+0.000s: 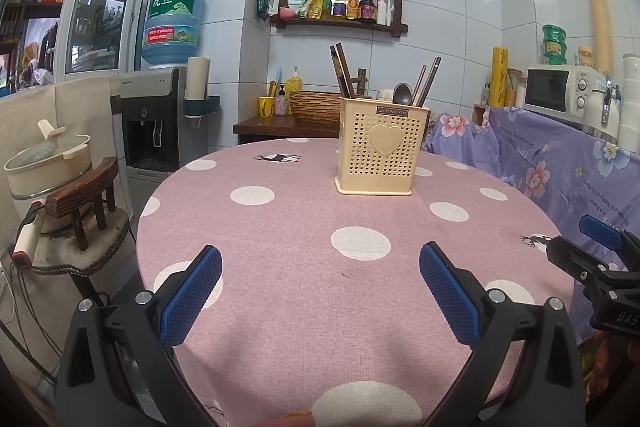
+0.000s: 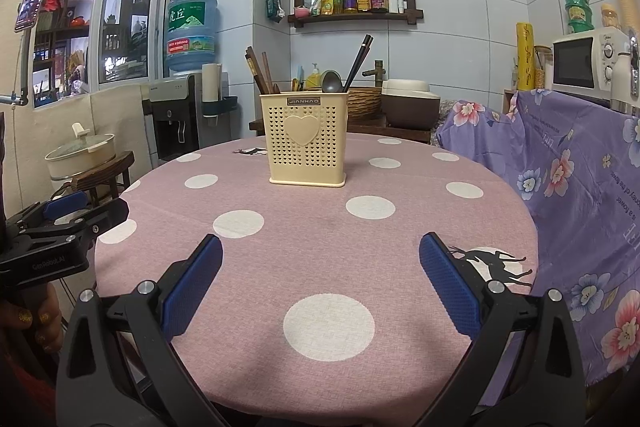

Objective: Organize utensils

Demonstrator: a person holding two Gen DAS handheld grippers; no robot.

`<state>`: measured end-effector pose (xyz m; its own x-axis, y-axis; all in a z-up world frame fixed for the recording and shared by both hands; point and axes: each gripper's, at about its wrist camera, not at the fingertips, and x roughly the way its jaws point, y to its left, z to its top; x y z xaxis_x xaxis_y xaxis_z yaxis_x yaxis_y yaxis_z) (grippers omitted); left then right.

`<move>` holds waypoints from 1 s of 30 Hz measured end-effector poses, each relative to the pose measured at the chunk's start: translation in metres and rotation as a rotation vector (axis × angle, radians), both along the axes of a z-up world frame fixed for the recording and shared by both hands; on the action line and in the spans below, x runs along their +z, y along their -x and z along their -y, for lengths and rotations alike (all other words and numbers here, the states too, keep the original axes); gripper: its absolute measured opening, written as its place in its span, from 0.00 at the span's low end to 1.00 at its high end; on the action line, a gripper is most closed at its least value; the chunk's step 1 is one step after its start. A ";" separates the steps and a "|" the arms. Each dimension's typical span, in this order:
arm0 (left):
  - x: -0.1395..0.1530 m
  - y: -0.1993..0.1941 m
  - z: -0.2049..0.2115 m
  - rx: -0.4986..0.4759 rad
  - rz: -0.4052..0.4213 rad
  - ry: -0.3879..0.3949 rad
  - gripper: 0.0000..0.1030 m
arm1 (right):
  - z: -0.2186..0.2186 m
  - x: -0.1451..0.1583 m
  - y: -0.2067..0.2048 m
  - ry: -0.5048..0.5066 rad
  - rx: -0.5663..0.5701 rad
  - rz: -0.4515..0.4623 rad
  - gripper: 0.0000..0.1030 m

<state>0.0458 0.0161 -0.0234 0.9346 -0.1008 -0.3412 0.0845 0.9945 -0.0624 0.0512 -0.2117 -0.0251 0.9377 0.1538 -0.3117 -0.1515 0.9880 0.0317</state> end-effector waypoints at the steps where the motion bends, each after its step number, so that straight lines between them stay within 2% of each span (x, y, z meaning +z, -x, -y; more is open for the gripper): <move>1: 0.000 0.000 0.000 0.000 0.002 -0.001 0.95 | 0.000 0.000 0.000 0.000 0.000 0.000 0.94; 30: 0.006 0.003 -0.001 -0.005 0.007 0.004 0.95 | -0.001 0.000 0.000 0.000 0.001 0.001 0.95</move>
